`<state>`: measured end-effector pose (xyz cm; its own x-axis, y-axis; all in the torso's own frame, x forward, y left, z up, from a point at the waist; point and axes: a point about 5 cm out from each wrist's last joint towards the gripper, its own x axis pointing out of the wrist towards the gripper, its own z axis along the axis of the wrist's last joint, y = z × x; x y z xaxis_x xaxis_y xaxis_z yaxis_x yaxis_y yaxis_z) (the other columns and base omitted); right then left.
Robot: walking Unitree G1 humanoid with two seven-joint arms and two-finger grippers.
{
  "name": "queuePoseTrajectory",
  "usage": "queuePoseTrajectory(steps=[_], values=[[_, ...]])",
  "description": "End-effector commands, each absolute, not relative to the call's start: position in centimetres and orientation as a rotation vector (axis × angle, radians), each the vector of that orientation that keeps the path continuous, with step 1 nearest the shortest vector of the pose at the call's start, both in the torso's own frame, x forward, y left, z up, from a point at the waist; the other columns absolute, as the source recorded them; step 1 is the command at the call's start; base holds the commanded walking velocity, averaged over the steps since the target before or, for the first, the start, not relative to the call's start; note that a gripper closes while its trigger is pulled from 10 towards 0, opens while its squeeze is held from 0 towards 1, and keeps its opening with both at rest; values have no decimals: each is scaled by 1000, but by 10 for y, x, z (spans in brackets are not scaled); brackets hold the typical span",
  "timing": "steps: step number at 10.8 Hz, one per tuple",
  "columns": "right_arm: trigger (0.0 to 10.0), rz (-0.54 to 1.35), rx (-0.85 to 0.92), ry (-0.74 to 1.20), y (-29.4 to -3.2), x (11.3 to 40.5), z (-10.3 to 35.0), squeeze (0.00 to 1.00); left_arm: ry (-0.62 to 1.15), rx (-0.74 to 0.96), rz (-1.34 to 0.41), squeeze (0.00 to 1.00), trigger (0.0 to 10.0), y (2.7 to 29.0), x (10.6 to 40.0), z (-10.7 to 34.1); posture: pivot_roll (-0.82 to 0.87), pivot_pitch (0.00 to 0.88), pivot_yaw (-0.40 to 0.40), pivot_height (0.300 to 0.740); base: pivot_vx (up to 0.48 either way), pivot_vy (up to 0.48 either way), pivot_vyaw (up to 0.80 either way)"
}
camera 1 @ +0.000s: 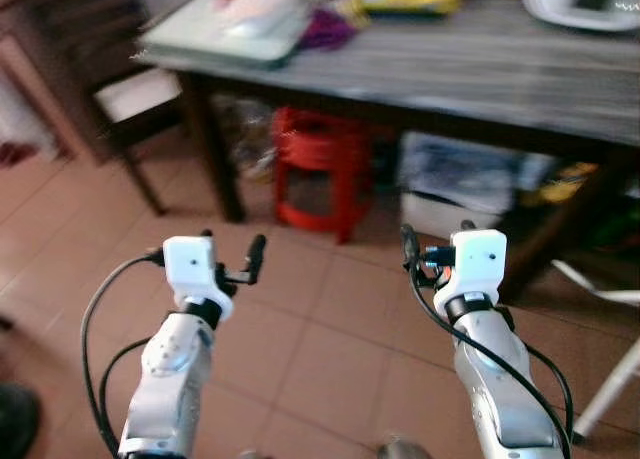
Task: Setting the table
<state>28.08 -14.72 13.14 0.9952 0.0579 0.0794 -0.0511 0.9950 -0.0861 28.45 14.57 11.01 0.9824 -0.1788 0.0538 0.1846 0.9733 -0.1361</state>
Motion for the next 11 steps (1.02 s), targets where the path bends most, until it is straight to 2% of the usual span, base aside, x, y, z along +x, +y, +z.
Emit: queuePoseTrajectory(steps=[1, 7, 11], values=[[10000, 32, -85, -96, -152, 279, 134, 0, -30, -141, -205, 0, 10000, 142, 283, 107, -107, 162, 60, 740, 0, -319, 0], [10000, 22, -109, -145, -155, 272, 145, 0, -60, -168, -193, 0, 10000, 144, 274, 119, -108, 171, 46, 740, 0, -339, 0], [10000, 20, -104, -140, -154, 271, 145, 0, -51, -169, -215, 0, 10000, 140, 275, 121, -118, 174, 56, 740, 0, -318, -617]])
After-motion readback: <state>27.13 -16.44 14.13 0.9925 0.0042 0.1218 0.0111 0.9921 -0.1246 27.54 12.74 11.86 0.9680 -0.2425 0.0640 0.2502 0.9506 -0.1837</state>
